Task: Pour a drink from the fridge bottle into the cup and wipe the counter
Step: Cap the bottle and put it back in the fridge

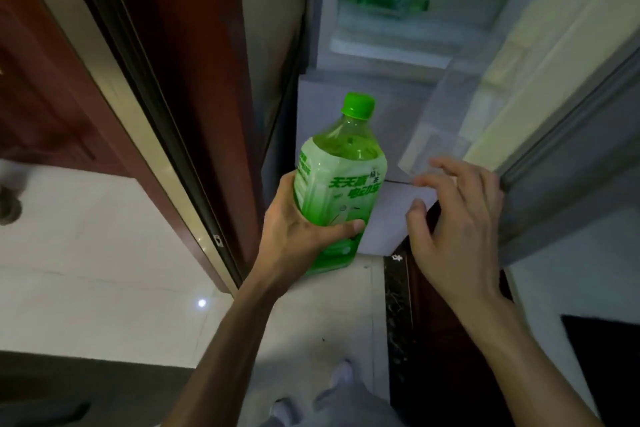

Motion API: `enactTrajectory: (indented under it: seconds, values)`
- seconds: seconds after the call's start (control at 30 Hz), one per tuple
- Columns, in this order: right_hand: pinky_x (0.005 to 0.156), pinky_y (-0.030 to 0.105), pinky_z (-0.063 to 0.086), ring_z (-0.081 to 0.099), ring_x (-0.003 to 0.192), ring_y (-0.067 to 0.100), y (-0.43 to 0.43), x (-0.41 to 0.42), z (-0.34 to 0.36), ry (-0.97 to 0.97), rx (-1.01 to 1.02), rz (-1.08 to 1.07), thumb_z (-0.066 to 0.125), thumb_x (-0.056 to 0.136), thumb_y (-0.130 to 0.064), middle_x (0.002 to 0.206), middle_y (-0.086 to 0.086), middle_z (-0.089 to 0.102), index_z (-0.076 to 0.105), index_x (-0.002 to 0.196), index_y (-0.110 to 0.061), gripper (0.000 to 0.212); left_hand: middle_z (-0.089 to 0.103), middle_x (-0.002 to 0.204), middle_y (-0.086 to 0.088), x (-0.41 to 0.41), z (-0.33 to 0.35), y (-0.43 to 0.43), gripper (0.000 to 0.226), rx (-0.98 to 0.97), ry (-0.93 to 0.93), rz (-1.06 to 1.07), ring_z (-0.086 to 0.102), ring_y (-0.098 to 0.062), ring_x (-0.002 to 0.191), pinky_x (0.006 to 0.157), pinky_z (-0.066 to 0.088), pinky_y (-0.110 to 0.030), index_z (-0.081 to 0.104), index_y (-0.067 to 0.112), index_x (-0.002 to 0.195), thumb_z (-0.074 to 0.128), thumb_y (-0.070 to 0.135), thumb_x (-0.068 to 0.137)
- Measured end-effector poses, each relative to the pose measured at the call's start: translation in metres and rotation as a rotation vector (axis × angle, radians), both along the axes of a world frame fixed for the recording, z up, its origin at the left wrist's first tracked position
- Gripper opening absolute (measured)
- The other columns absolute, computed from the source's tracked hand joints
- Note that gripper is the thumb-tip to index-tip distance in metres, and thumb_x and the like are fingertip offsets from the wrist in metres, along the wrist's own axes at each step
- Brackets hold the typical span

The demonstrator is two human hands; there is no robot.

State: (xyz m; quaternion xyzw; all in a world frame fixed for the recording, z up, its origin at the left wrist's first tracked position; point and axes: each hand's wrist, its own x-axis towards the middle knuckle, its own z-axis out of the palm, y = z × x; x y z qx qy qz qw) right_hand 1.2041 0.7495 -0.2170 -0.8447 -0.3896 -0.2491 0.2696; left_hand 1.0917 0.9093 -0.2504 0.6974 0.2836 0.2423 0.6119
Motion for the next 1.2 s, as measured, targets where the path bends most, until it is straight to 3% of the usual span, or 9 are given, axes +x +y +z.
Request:
enactTrajectory:
  seconds: [0.17, 0.27, 0.37, 0.63, 0.73, 0.83, 1.03, 1.2]
  values:
    - [0.106, 0.034, 0.028, 0.044, 0.123, 0.032, -0.016, 0.032, 0.015, 0.035, 0.045, -0.094, 0.055, 0.079, -0.013, 0.133, 0.014, 0.051, 0.062, 0.114, -0.006, 0.036, 0.070, 0.107, 0.007, 0.027, 0.009, -0.016, 0.077, 0.006, -0.020, -0.067, 0.068, -0.009, 0.099, 0.082, 0.059, -0.031, 0.054, 0.022, 0.114, 0.097, 0.024, 0.051]
    - [0.106, 0.044, 0.032, 0.044, 0.125, 0.032, -0.028, 0.052, 0.016, 0.123, 0.005, -0.187, 0.052, 0.079, -0.020, 0.136, 0.013, 0.048, 0.059, 0.121, -0.008, 0.045, 0.070, 0.106, 0.006, 0.045, 0.015, -0.028, 0.074, 0.018, -0.032, -0.111, 0.068, -0.006, 0.098, 0.078, 0.059, -0.024, 0.054, 0.021, 0.115, 0.096, 0.019, 0.053]
    - [0.098, 0.049, 0.041, 0.052, 0.115, 0.033, -0.044, 0.068, 0.015, 0.187, -0.011, -0.252, 0.051, 0.079, -0.023, 0.132, 0.012, 0.051, 0.059, 0.122, -0.008, 0.045, 0.070, 0.107, 0.006, 0.066, 0.018, -0.041, 0.076, 0.006, -0.040, -0.152, 0.069, -0.008, 0.098, 0.079, 0.059, -0.027, 0.054, 0.021, 0.117, 0.096, 0.018, 0.053]
    - [0.082, 0.040, 0.051, 0.061, 0.099, 0.028, -0.089, 0.115, 0.024, 0.271, 0.027, -0.311, 0.052, 0.084, -0.020, 0.120, 0.006, 0.054, 0.060, 0.120, -0.011, 0.038, 0.071, 0.106, 0.006, 0.122, 0.018, -0.073, 0.076, 0.021, -0.023, -0.229, 0.069, -0.010, 0.099, 0.082, 0.060, -0.033, 0.055, 0.022, 0.116, 0.096, 0.017, 0.052]
    - [0.080, 0.035, 0.047, 0.059, 0.095, 0.025, -0.108, 0.129, 0.025, 0.297, 0.042, -0.347, 0.055, 0.087, -0.016, 0.121, 0.005, 0.054, 0.060, 0.122, -0.011, 0.035, 0.071, 0.108, 0.006, 0.141, 0.016, -0.086, 0.078, 0.026, -0.011, -0.262, 0.068, -0.012, 0.101, 0.086, 0.059, -0.041, 0.055, 0.022, 0.117, 0.097, 0.019, 0.051]
    - [0.080, 0.038, 0.049, 0.061, 0.093, 0.026, -0.123, 0.141, 0.028, 0.335, 0.052, -0.376, 0.054, 0.088, -0.019, 0.121, 0.004, 0.055, 0.060, 0.122, -0.013, 0.035, 0.071, 0.108, 0.003, 0.157, 0.015, -0.100, 0.078, 0.029, 0.003, -0.280, 0.069, -0.014, 0.100, 0.085, 0.058, -0.046, 0.056, 0.021, 0.117, 0.097, 0.022, 0.050]
    - [0.079, 0.038, 0.050, 0.060, 0.094, 0.023, -0.143, 0.166, 0.033, 0.349, 0.071, -0.381, 0.052, 0.091, -0.025, 0.122, 0.001, 0.056, 0.059, 0.123, -0.018, 0.033, 0.071, 0.108, 0.002, 0.185, 0.014, -0.128, 0.075, 0.057, 0.017, -0.298, 0.069, -0.015, 0.100, 0.082, 0.059, -0.046, 0.056, 0.022, 0.116, 0.096, 0.021, 0.052]
    - [0.079, 0.043, 0.050, 0.059, 0.096, 0.027, -0.159, 0.171, 0.021, 0.257, 0.007, -0.402, 0.051, 0.088, -0.026, 0.112, 0.006, 0.060, 0.061, 0.117, -0.013, 0.034, 0.071, 0.109, 0.001, 0.201, 0.015, -0.137, 0.079, 0.060, 0.030, -0.304, 0.070, -0.015, 0.098, 0.079, 0.061, -0.044, 0.055, 0.020, 0.118, 0.095, 0.025, 0.050]
